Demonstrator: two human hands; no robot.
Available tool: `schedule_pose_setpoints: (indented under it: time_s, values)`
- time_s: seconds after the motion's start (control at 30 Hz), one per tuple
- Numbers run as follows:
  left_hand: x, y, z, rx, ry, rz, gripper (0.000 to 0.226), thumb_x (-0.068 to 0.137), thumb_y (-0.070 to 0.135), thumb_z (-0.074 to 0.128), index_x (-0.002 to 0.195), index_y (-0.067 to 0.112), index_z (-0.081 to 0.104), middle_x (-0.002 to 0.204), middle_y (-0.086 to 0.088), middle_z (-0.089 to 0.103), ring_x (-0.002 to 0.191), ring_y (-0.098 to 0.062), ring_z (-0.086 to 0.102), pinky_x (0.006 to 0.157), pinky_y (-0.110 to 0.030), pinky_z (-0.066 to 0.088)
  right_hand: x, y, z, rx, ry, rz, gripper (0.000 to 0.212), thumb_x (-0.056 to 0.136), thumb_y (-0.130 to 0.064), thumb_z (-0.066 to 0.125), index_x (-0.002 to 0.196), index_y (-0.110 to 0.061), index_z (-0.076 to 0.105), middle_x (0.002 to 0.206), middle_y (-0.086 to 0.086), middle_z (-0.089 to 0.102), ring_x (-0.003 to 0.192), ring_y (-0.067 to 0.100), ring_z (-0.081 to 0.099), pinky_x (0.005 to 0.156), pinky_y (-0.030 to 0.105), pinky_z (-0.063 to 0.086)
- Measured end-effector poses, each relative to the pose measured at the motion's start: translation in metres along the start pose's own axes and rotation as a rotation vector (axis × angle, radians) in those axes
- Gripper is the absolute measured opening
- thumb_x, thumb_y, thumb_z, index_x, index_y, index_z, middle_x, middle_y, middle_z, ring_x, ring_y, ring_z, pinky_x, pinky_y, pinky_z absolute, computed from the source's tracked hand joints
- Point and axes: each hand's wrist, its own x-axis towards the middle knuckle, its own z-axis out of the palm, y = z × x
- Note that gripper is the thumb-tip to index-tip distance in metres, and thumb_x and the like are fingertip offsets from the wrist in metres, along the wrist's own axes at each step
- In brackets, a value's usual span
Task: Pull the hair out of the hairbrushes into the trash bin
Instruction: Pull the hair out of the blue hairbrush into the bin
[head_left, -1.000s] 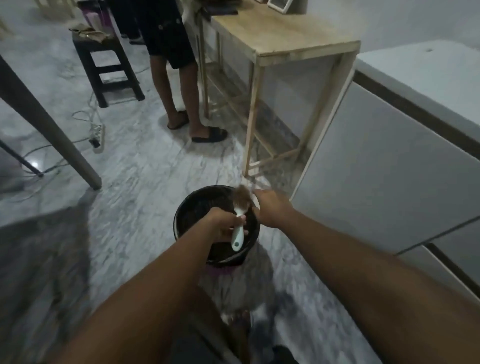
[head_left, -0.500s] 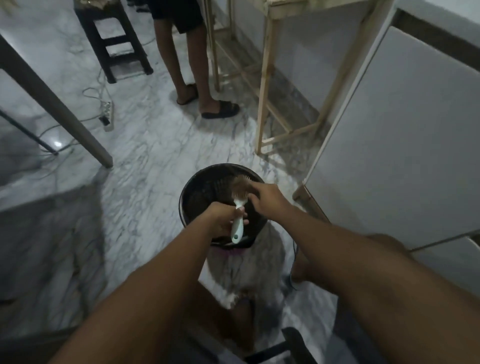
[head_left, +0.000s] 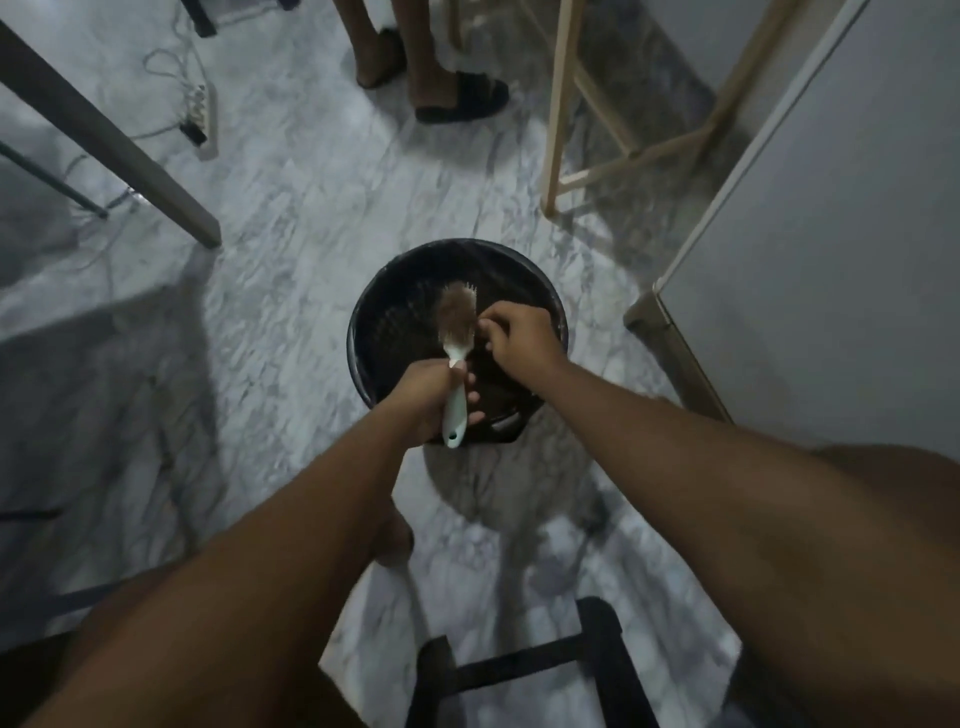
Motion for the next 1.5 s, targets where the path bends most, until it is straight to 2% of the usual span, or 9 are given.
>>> schedule_pose_setpoints:
  time_s: [0.27,0.53,0.63,0.7,0.77,0.87,0.97,1.07,1.5]
  values:
    - [0.033,-0.013,-0.004,0.006,0.093,0.084,0.023,0.103,0.018,0.043,0.086,0.01,0.056,0.082,-0.006,0.053,0.062,-0.014,0.049,0.053,-0.031,0.05,0.013,0.008,0.011,0.116,0.307,-0.024,0.014,0.096,-0.012,0.056,0.092,-0.008,0.069,0.08,0.003,0.07,0.071,0.017,0.07,0.07,0.04,0.059]
    - [0.028,-0.016,-0.006,-0.09,0.125,0.087,0.023,0.104,0.018,0.04,0.087,0.009,0.053,0.077,-0.004,0.049,0.057,-0.013,0.047,0.053,-0.031,0.05,0.038,-0.002,-0.003,0.401,0.749,0.21,0.014,0.101,-0.019,0.048,0.09,-0.022,0.055,0.076,-0.012,0.063,0.061,0.016,0.069,0.059,0.05,0.059]
    - [0.025,-0.012,-0.005,-0.192,0.073,0.066,0.016,0.103,0.015,0.041,0.097,0.01,0.055,0.08,-0.001,0.051,0.057,-0.013,0.046,0.053,-0.03,0.051,0.041,0.009,0.0,0.323,0.434,0.398,0.013,0.095,-0.017,0.046,0.096,-0.027,0.056,0.095,-0.003,0.067,0.086,0.024,0.071,0.075,0.054,0.06]
    - [0.023,-0.011,-0.005,-0.212,0.019,0.059,0.016,0.103,0.014,0.04,0.102,0.01,0.055,0.081,-0.001,0.051,0.058,-0.013,0.046,0.056,-0.032,0.051,0.037,0.012,0.004,0.243,0.171,0.507,0.039,0.092,-0.016,0.045,0.129,-0.023,0.052,0.126,0.002,0.061,0.113,0.026,0.063,0.093,0.054,0.056]
    - [0.023,-0.012,-0.008,-0.202,-0.026,0.058,0.016,0.103,0.015,0.04,0.108,0.009,0.055,0.082,-0.002,0.052,0.058,-0.013,0.048,0.056,-0.033,0.052,0.03,0.008,0.007,0.29,0.096,0.483,0.055,0.097,-0.022,0.041,0.151,-0.027,0.032,0.148,0.004,0.046,0.127,0.025,0.054,0.103,0.054,0.05]
    - [0.025,-0.016,-0.02,-0.156,-0.072,0.073,0.019,0.104,0.016,0.039,0.114,0.01,0.055,0.086,-0.003,0.056,0.058,-0.013,0.048,0.053,-0.03,0.052,0.022,-0.001,0.014,0.286,-0.008,0.296,0.057,0.101,-0.042,0.041,0.155,-0.036,0.021,0.154,0.004,0.041,0.125,0.017,0.052,0.103,0.048,0.048]
    - [0.027,-0.019,-0.032,-0.2,-0.083,0.091,0.02,0.104,0.015,0.037,0.114,0.01,0.053,0.084,-0.004,0.055,0.053,-0.012,0.044,0.05,-0.028,0.046,0.019,-0.002,0.024,0.131,-0.107,0.177,0.044,0.1,-0.048,0.047,0.123,-0.015,0.065,0.112,0.012,0.07,0.094,0.017,0.064,0.087,0.04,0.056]
    - [0.03,-0.018,-0.042,-0.285,-0.077,0.106,0.017,0.099,0.01,0.036,0.108,0.011,0.051,0.076,-0.002,0.048,0.05,-0.013,0.041,0.049,-0.027,0.04,0.015,-0.002,0.031,0.006,-0.102,0.044,0.033,0.102,-0.026,0.052,0.083,-0.005,0.069,0.07,0.008,0.062,0.065,0.013,0.056,0.063,0.028,0.043]
    - [0.029,-0.012,-0.036,-0.449,0.038,0.079,0.017,0.098,0.009,0.034,0.096,0.011,0.051,0.07,0.0,0.043,0.048,-0.01,0.036,0.045,-0.023,0.036,0.037,-0.044,0.0,0.194,0.658,-0.108,0.031,0.103,-0.01,0.037,0.082,0.002,0.056,0.067,-0.005,0.049,0.057,0.005,0.041,0.058,0.018,0.036]
